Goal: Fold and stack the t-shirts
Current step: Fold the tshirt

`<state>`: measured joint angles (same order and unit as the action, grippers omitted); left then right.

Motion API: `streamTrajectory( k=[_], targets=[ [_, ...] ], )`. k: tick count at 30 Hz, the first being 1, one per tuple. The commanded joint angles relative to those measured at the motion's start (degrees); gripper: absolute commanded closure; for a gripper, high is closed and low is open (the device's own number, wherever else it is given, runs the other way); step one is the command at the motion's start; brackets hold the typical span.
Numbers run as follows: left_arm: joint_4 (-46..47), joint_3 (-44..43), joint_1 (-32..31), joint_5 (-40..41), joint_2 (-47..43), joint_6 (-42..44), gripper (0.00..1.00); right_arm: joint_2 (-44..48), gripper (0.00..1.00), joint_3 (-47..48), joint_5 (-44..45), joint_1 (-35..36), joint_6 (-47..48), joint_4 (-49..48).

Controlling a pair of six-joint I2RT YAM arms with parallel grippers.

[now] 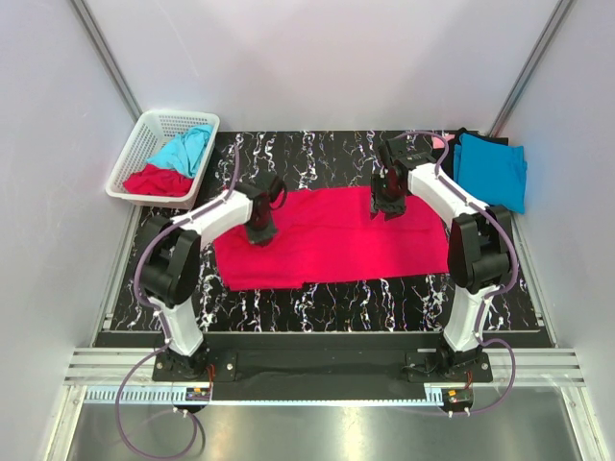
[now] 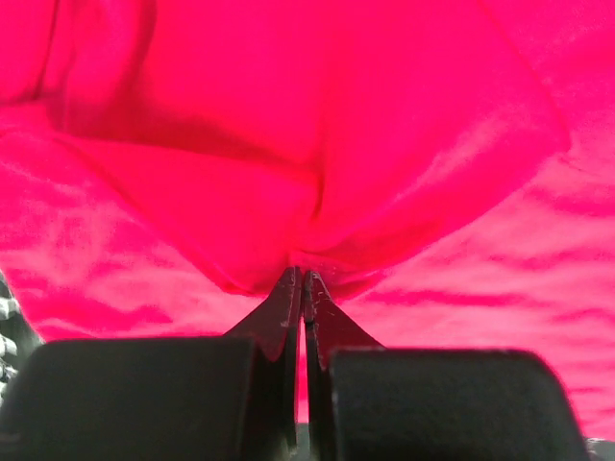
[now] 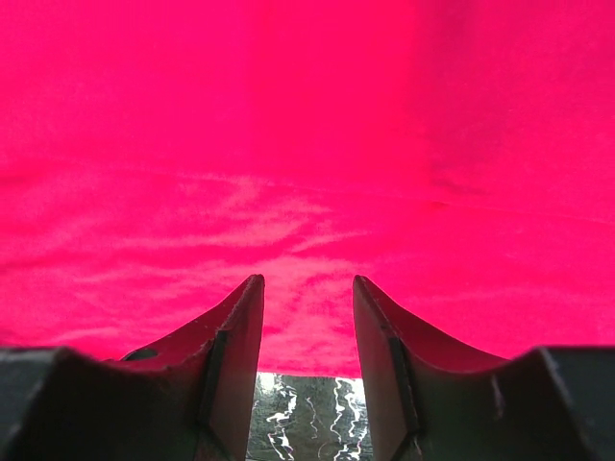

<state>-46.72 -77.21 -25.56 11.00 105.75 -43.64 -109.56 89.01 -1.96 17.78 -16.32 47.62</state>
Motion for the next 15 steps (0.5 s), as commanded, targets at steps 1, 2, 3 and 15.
streamTrajectory(
  k=[1, 2, 3, 15],
  targets=[
    [-0.04, 6.53, -2.65, 4.81, -5.73, -5.58, 0.96, 3.47, 0.51, -0.15, 1.60, 0.06, -0.38, -0.77],
    [0.83, 7.85, -3.00, 4.82, -6.17, -6.28, 0.79, 3.56, 0.51, -0.15, 1.69, 0.15, -0.38, -0.77],
    [1.45, 10.39, -3.87, 4.64, -6.35, -6.46, 0.77, 3.74, 0.51, -0.07, 1.61, 0.06, -0.47, -0.77],
    [8.75, 16.30, -5.02, 3.32, -15.56, -3.21, 0.43, 4.18, 0.51, -0.86, 0.20, 0.06, -1.26, -0.77]
  ],
)
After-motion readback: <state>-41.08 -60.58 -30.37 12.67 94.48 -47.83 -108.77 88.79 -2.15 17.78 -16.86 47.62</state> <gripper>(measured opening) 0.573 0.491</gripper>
